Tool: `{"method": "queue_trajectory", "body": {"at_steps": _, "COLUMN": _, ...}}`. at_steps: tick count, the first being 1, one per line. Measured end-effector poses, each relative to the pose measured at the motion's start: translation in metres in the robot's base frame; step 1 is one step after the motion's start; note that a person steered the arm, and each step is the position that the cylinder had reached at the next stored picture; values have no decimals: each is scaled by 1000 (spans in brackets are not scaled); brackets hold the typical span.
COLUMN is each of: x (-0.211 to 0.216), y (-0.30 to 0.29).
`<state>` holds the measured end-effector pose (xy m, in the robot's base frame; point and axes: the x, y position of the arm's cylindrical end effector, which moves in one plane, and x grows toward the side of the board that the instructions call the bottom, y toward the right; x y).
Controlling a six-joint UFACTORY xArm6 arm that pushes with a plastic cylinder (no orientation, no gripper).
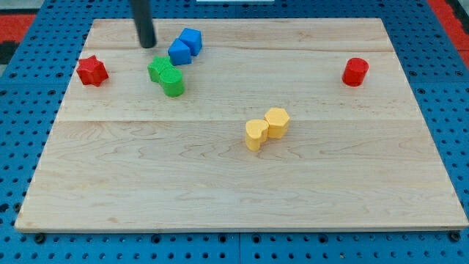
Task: Slide the red star to the center
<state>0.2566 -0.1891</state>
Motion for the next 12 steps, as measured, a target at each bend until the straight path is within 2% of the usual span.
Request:
{"method": "queue_trajectory", "body": {"at_steps": 1, "x": 34, "y": -46}}
{"method": "queue_trajectory", "body": {"at_steps": 2, "x": 67, "y": -54}}
{"method": "queue_trajectory", "body": {"at_steps": 4, "x": 68, "y": -60}}
{"method": "queue_trajectory", "body": {"at_steps": 5, "x": 52, "y": -64}}
{"method": "queue_trajectory", "body": {"at_steps": 6, "x": 51, "y": -115}}
{"method": "queue_trajectory", "body": {"at_steps": 7, "x": 102, "y": -80}}
{"method": "queue_trajectory", "body": {"at_steps": 8, "x": 139, "y": 2}}
{"method": "queue_trajectory", "body": {"at_steps": 10, "x": 148, "y": 83}}
{"method": "queue_trajectory", "body": {"at_steps": 12, "x": 197, "y": 61}}
